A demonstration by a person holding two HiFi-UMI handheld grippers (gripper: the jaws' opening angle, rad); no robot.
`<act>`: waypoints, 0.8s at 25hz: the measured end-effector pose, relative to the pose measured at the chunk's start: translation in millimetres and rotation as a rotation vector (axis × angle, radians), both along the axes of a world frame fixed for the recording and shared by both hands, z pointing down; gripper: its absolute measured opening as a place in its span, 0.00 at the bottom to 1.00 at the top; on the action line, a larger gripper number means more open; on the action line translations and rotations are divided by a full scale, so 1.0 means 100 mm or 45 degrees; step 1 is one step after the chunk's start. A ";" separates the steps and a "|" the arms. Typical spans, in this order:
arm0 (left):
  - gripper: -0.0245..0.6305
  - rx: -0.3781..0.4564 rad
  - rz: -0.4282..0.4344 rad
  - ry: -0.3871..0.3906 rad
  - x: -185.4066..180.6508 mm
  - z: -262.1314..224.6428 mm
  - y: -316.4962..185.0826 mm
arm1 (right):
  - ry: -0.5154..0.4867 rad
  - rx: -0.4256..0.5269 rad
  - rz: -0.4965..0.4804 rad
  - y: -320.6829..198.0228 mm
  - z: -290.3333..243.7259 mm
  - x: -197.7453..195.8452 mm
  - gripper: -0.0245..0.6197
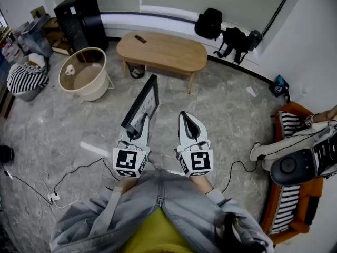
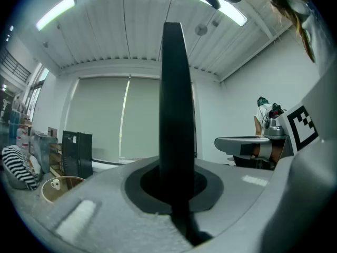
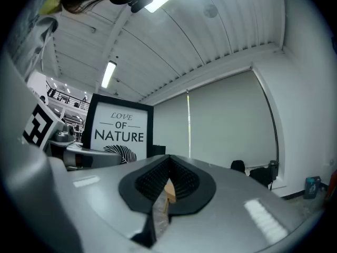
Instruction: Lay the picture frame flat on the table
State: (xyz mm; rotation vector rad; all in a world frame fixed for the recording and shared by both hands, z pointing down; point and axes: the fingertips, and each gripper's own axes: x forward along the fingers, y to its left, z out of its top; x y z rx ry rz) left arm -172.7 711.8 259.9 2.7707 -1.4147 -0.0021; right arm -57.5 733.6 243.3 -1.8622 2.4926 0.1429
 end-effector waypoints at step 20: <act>0.05 -0.034 0.048 0.008 0.29 0.25 -1.55 | -0.021 -0.052 0.019 -1.45 0.28 0.26 0.04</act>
